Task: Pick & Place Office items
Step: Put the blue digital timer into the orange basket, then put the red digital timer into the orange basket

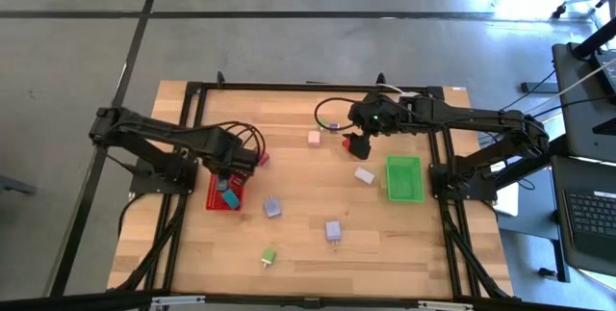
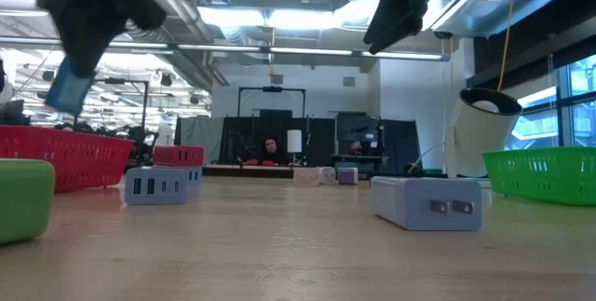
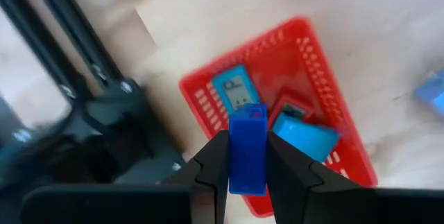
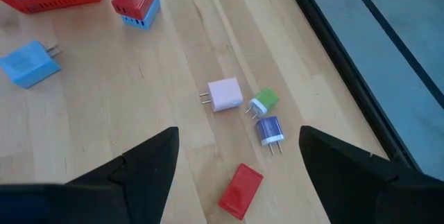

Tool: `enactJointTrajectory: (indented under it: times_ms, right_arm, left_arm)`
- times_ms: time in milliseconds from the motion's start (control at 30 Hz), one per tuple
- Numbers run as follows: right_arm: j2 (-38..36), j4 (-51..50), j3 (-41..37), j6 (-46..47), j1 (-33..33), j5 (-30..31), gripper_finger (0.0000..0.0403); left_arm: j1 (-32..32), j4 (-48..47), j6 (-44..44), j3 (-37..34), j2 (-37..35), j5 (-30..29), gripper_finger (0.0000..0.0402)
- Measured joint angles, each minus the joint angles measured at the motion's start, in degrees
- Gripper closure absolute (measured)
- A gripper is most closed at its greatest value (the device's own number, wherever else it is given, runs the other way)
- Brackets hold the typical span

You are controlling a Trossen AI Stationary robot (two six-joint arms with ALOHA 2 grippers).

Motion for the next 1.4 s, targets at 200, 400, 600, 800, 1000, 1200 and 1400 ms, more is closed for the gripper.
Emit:
enactJointTrajectory:
  times_ms: [200, 400, 600, 800, 1000, 1200, 1400]
  right_arm:
    - [0.02, -0.03, 0.0, -0.04, 0.0, 0.0, 0.0103]
    - [0.02, -0.02, 0.0, -0.28, 0.0, 0.0, 0.0103]
    - [0.02, 0.0, 0.0, 0.57, -0.28, -0.17, 0.0103]
    - [0.26, -0.03, 0.0, 5.78, -1.69, -0.18, 0.0103]
    - [3.08, -2.19, 0.0, 10.5, -2.4, -0.17, 0.0103]
    - [10.41, -5.92, 0.0, 16.69, -2.71, -0.17, 0.0103]
    - [18.6, -7.74, 0.0, 19.41, -2.73, -0.17, 0.0103]
  left_arm:
    - [1.11, 13.61, -0.76, -9.17, -4.95, 1.52, 0.0332]
    - [1.09, 16.5, -2.39, -15.18, -5.66, -0.28, 0.0331]
    - [1.09, 22.42, -1.61, -16.98, -5.66, -2.86, 0.0327]
    - [1.16, 23.01, 1.87, -16.48, -5.72, -0.33, 0.0284]
    - [2.96, 20.77, 6.02, -12.55, -7.05, 4.36, 0.0232]
    - [4.88, 20.35, 10.8, -6.29, -7.87, 6.41, 0.0216]
    - [5.52, 20.11, 11.12, -0.55, -7.98, 5.85, 0.0222]
